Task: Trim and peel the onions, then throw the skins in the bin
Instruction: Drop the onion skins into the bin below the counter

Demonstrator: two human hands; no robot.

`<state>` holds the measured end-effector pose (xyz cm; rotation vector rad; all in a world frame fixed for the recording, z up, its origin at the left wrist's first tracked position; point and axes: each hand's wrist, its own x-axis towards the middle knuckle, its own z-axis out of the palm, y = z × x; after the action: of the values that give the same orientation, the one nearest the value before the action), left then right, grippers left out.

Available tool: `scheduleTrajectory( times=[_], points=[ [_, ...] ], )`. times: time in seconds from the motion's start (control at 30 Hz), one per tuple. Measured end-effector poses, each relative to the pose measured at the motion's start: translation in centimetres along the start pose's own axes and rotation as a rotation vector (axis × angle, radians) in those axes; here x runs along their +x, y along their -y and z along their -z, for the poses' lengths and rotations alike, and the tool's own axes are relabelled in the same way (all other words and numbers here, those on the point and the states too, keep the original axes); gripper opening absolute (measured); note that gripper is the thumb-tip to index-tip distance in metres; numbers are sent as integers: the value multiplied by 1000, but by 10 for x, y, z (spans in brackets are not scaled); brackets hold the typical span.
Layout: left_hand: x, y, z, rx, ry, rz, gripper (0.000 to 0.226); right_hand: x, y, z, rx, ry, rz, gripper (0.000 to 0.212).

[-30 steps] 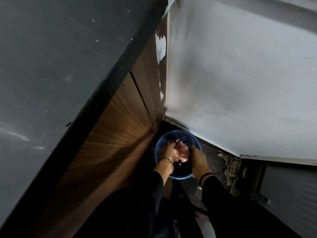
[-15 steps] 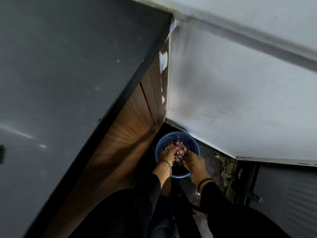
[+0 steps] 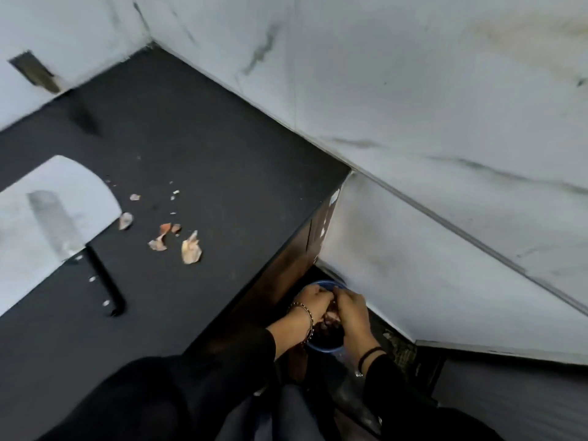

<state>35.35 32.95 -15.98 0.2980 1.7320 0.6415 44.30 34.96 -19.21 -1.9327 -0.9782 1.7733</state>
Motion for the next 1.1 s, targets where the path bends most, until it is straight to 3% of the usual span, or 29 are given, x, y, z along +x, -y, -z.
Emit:
scheduleTrajectory(
  times=[0.17, 0.33, 0.53, 0.67, 0.73, 0.87, 0.97, 1.1],
  points=[
    [-63, -38, 36, 73, -49, -293, 12, -60, 60, -3, -199, -34, 409, 20],
    [-105, -67, 86, 39, -256, -491, 16, -93, 113, -34, -311, 55, 693, 21],
    [-120, -59, 170, 195, -578, -579, 17, -113, 152, -108, -537, 270, 889, 20],
    [-111, -39, 225, 358, -843, -577, 17, -110, 160, -159, -742, 389, 1117, 13],
    [-108, -31, 252, 440, -958, -560, 23, -108, 167, -186, -829, 445, 1180, 25],
    [-104, -20, 286, 554, -972, -494, 46, -106, 178, -228, -1156, 522, 1188, 56],
    [-107, -14, 293, 530, -922, -523, 45, -117, 177, -242, -1223, 514, 1204, 49],
    [-109, -14, 300, 353, -973, -568, 29, -134, 187, -261, -1195, 491, 1372, 34]
  ],
)
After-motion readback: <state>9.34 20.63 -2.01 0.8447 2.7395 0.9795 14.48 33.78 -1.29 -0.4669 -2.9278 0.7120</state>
